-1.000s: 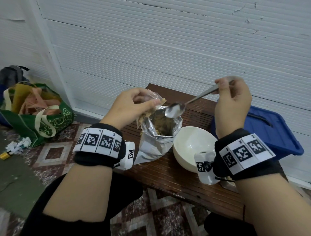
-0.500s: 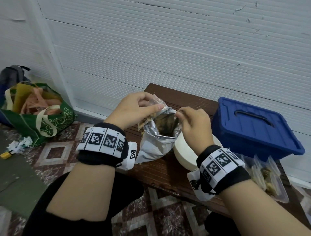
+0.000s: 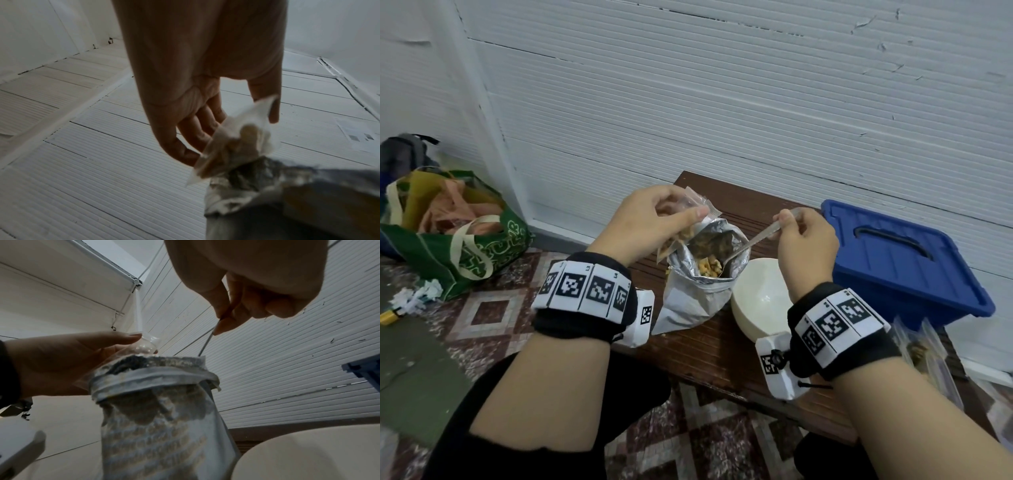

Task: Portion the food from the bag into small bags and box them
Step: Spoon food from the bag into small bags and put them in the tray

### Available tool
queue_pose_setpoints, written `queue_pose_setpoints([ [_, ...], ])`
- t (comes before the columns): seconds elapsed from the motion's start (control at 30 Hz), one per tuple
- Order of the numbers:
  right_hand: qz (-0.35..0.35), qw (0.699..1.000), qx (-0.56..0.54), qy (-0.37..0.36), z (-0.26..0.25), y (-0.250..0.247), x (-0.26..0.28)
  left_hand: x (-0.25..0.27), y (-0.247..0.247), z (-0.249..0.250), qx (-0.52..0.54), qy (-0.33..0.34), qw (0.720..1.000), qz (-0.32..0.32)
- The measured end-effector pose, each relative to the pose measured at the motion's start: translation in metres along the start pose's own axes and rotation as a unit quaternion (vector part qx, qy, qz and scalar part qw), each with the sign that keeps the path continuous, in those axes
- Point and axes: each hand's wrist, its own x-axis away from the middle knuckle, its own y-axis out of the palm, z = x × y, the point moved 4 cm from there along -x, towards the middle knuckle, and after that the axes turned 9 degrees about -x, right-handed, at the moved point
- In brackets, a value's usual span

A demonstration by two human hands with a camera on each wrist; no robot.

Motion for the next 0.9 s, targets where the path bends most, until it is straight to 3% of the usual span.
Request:
queue_pose_setpoints([
  [0.5,0.099,0.994,-0.039,0.031,-0.029,-0.032,-0.031,0.003,-0.008,0.004,-0.103,0.027,0.994,-0.001],
  [0.9,0.042,0.998,-0.055,-0.009,-0.044,-0.009,-0.025,0.001,0.01,0.01,-0.126,0.046,0.991,-0.029],
])
